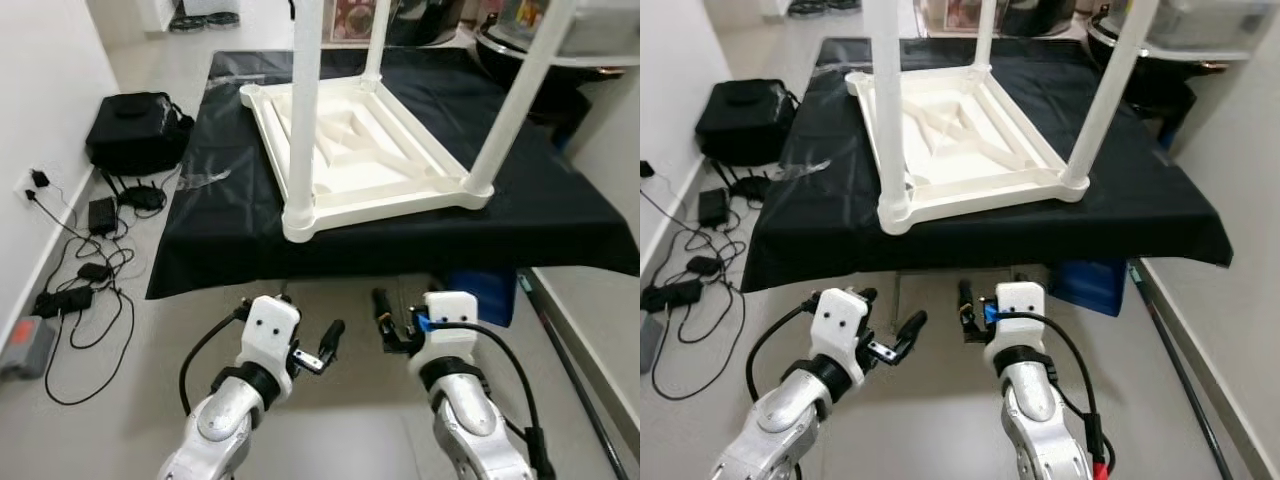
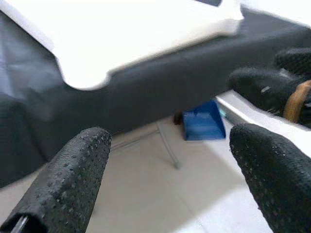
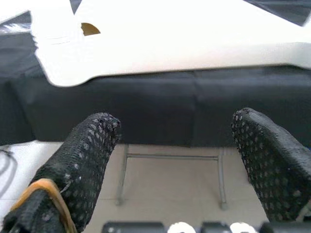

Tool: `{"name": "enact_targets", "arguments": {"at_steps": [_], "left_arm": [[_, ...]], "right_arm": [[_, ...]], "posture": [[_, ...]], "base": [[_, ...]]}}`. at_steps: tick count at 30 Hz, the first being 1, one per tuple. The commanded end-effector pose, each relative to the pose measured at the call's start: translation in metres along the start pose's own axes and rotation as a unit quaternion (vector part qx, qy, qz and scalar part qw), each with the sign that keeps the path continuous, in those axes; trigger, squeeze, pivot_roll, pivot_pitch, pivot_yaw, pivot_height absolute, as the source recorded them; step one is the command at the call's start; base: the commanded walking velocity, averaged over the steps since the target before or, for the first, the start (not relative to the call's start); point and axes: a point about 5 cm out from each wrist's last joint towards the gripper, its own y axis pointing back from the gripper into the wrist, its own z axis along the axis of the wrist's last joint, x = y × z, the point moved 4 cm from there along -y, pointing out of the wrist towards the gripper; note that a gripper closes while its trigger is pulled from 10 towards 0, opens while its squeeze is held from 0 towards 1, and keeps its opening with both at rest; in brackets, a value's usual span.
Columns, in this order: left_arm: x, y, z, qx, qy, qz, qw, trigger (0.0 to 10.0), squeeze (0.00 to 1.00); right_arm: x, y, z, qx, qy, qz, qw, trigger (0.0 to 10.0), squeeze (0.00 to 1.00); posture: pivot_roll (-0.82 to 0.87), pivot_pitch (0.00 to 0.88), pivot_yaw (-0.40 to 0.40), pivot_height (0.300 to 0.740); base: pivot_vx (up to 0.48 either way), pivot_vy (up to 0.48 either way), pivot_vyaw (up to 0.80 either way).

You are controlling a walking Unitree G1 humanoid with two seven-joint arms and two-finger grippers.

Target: Building children table

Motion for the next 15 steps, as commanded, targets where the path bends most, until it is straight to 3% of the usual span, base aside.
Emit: {"name": "enact_targets", "arguments": {"at_steps": [1,7,12,15], "left_arm": [[0.007,0.004,-0.007,0.012,0.004,0.015,1.000,10.0,0.00],[0.007,0.003,-0.007,0.014,0.000,0.013,1.000,10.0,0.00],[0.008,0.004,-0.006,0.014,-0.003,0.017,1.000,10.0,0.00],[0.008,0.005,-0.006,0.013,-0.002,0.017,1.000,10.0,0.00]], "right_arm": [[0.009,-0.001,-0.003,0.009,-0.002,0.012,1.000,10.0,0.00],[0.008,-0.002,-0.002,0.010,-0.004,0.006,1.000,10.0,0.00],[-0.009,0.001,0.001,0.007,0.018,-0.049,0.999,10.0,0.00],[-0.011,0.002,-0.001,0.015,0.012,-0.050,0.999,10.0,0.00]], "posture": [[0.11,0.119,-0.023,0.740],[0.12,0.118,-0.025,0.740],[0.12,0.118,-0.032,0.740],[0.12,0.121,-0.029,0.740]], "base": [[0.000,0.000,0.00],[0.000,0.000,0.00],[0.000,0.000,0.00],[0.000,0.000,0.00]]}}
